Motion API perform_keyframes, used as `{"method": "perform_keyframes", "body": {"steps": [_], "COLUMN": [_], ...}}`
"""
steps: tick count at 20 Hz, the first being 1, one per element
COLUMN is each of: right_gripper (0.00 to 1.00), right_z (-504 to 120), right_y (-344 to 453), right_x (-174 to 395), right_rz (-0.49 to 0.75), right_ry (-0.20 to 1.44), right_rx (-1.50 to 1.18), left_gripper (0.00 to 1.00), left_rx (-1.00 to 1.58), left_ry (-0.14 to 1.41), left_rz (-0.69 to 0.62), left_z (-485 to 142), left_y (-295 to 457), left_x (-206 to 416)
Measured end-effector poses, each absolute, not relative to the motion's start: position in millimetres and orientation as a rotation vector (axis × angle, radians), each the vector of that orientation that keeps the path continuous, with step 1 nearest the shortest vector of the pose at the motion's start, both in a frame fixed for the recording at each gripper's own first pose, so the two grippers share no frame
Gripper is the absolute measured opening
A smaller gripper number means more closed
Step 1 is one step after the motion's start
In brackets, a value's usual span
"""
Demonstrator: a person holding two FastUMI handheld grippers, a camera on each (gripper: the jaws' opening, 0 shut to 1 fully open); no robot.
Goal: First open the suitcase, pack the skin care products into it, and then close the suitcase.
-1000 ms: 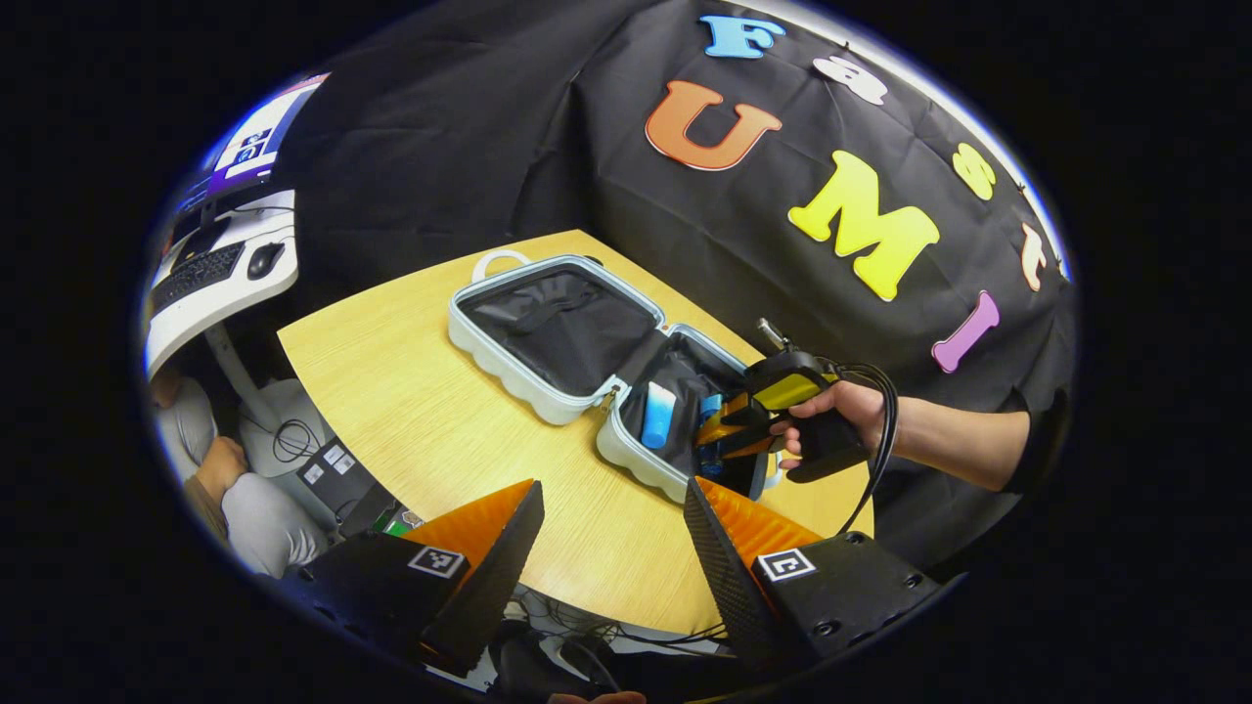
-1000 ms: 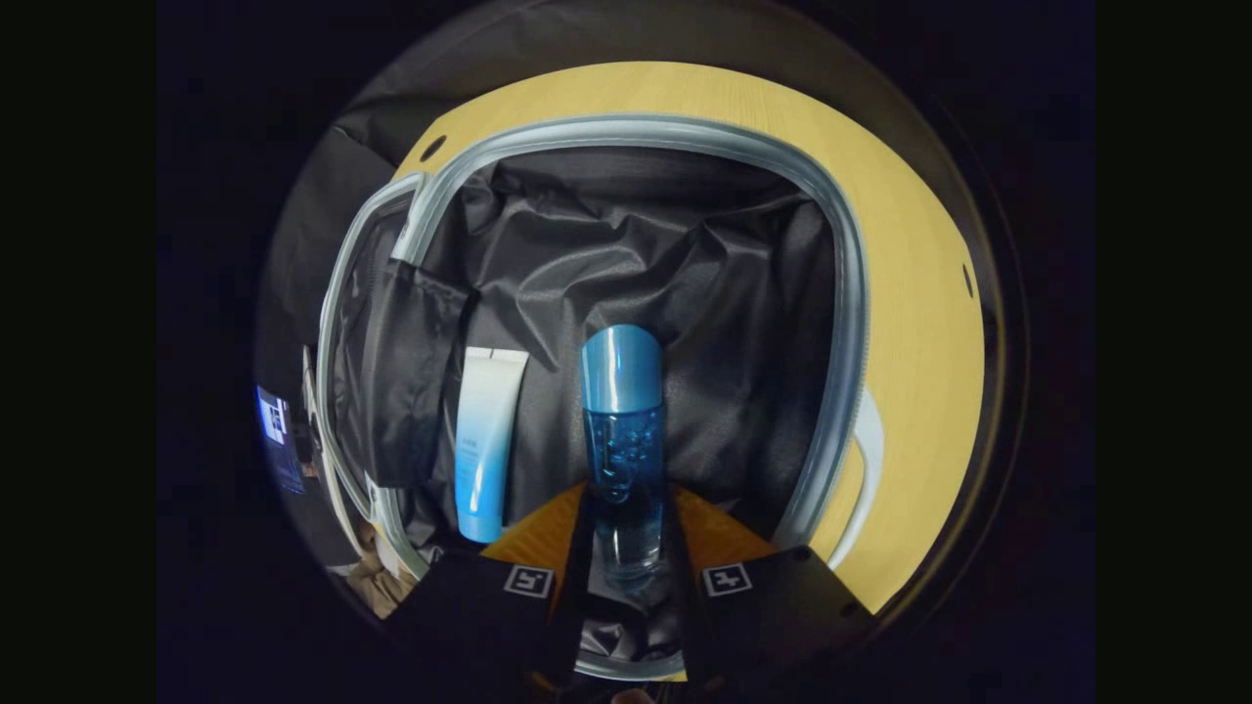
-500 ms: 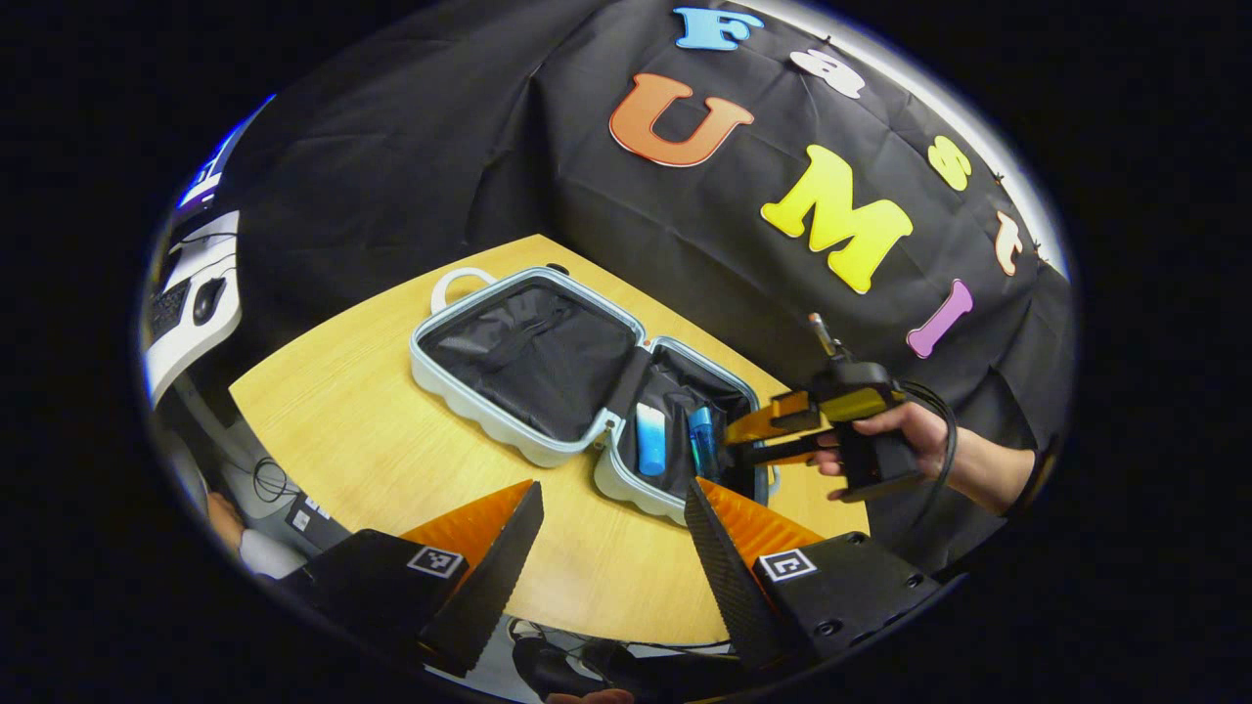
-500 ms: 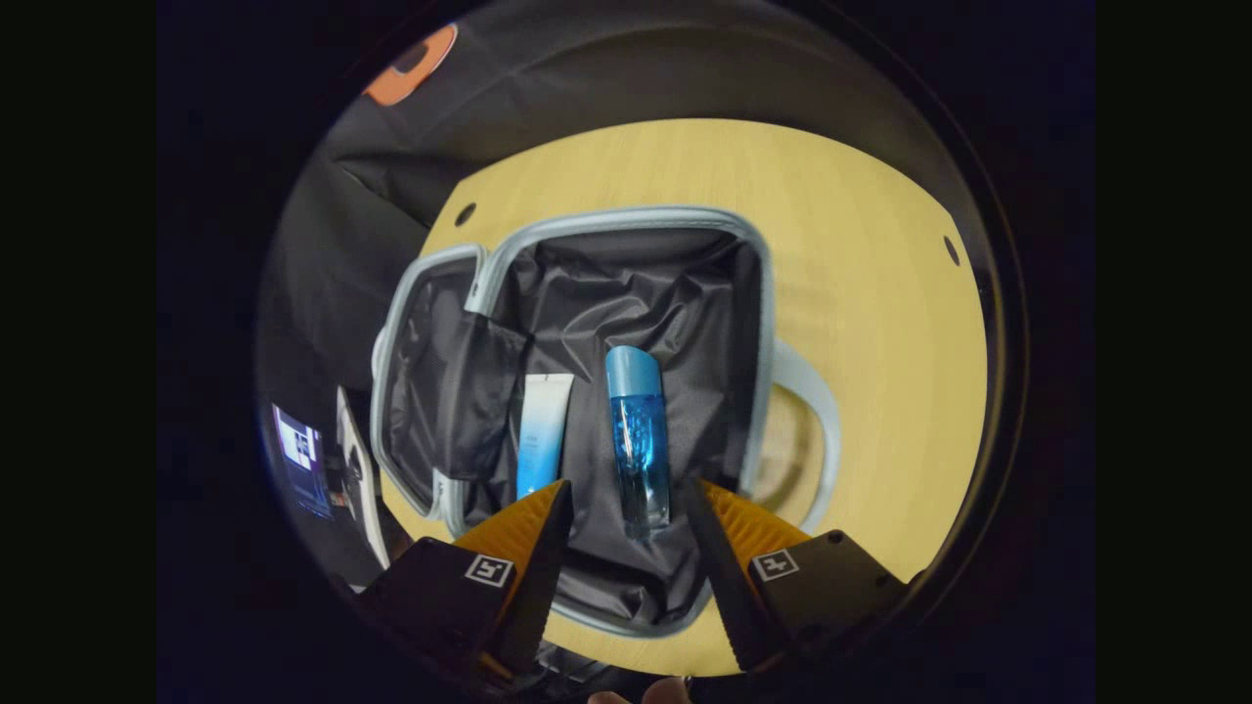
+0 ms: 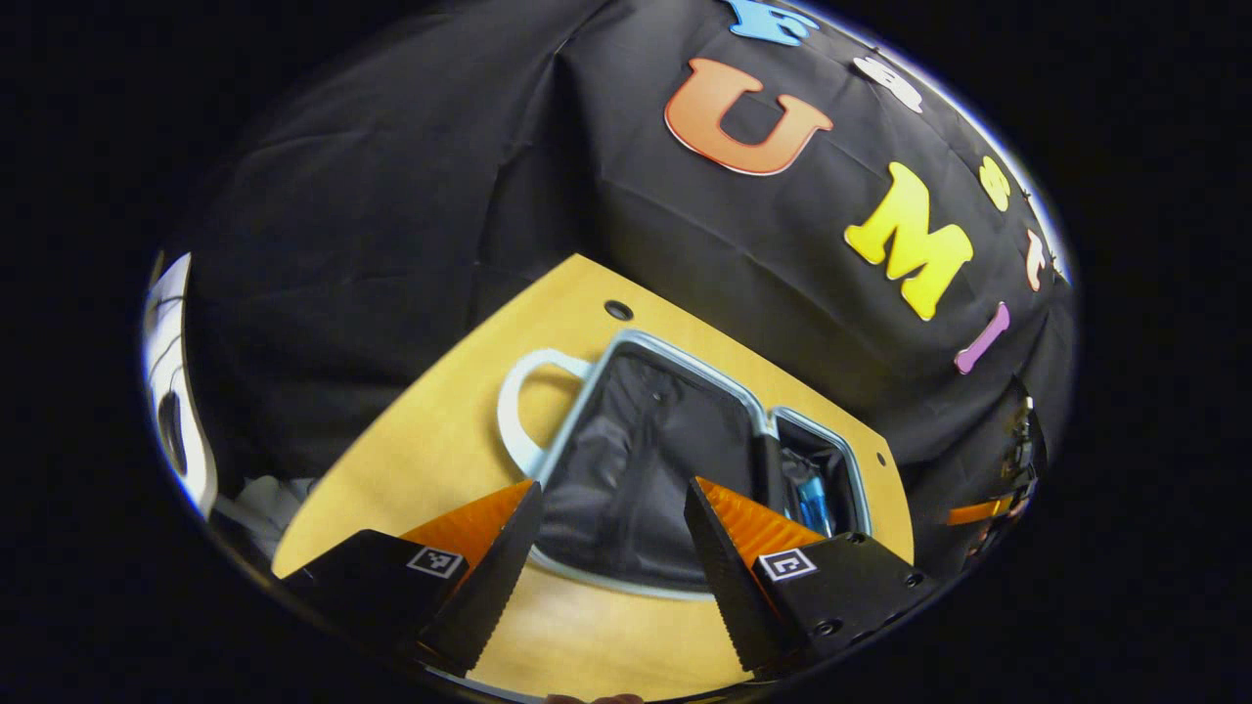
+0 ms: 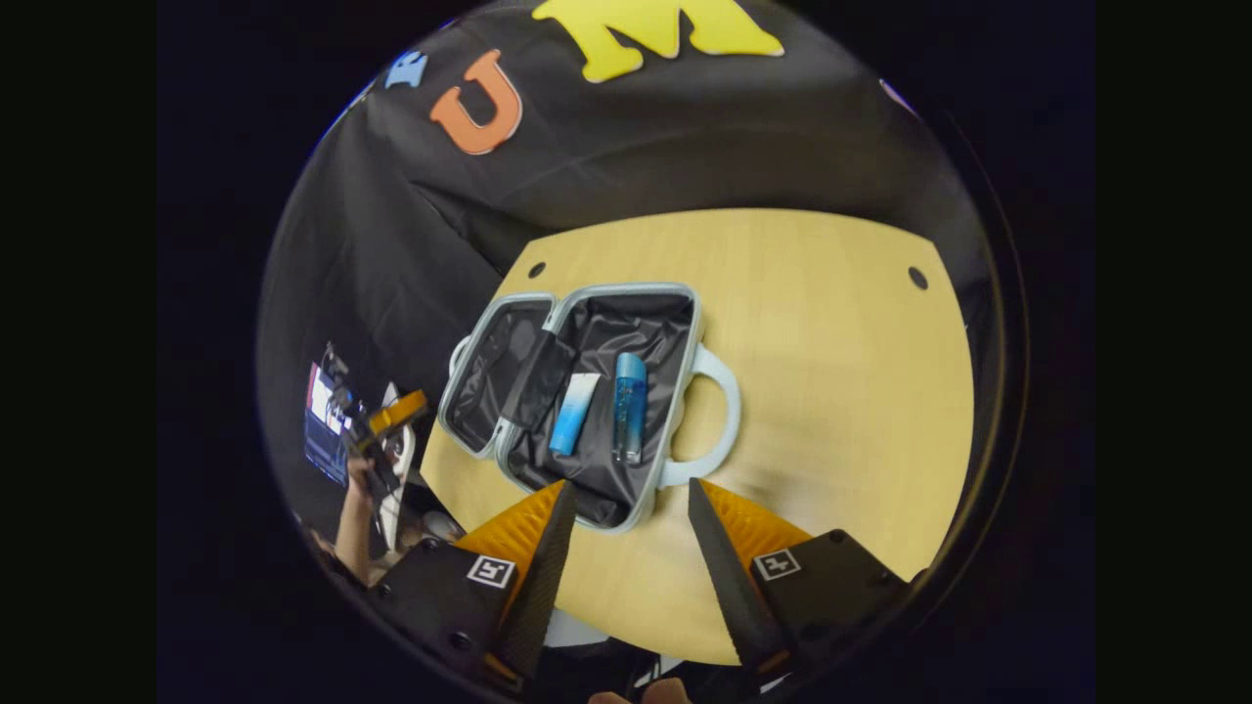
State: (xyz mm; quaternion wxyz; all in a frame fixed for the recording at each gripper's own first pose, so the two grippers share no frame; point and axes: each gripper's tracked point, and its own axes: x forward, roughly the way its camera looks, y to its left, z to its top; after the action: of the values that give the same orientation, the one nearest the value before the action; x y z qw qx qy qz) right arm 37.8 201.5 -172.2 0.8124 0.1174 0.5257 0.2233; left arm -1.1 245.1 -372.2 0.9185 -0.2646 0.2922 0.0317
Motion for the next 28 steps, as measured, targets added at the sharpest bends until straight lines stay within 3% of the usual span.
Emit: {"method": "perform_keyframes", "body": {"steps": [2,3,11,12,13,16,17,22,28], "right_gripper": [0.65,0.7,0.7,0.7,0.71,0.71,0.71,0.71,0.71], "right_z": [-168,-174,-193,-193,-192,-195,-195,-195,-189], "right_y": [198,191,165,164,163,161,161,165,146], "right_x": [26,17,-19,-19,-20,-22,-22,-23,-23], "right_rz": [0.484,0.473,0.387,0.377,0.367,0.35,0.349,0.365,0.362], "right_ry": [1.11,1.128,1.189,1.188,1.185,1.185,1.186,1.164,1.124], "right_rx": [0.305,0.319,0.352,0.361,0.377,0.402,0.412,0.452,0.542], "left_gripper": [0.94,0.94,0.93,1.0,0.75,0.32,0.23,0.1,0.08], "left_rx": [-0.534,-0.525,-0.482,-0.491,-0.493,-0.492,-0.475,-0.379,-0.302], "left_ry": [0.584,0.607,0.788,0.814,0.821,0.814,0.82,0.769,0.631], "left_rz": [0.067,0.059,0.073,0.062,0.07,0.076,0.079,0.076,0.068], "left_z": [-388,-398,-468,-473,-477,-475,-474,-434,-309], "left_y": [273,283,309,306,308,305,304,301,262], "left_x": [35,48,94,93,95,99,99,105,107]}}
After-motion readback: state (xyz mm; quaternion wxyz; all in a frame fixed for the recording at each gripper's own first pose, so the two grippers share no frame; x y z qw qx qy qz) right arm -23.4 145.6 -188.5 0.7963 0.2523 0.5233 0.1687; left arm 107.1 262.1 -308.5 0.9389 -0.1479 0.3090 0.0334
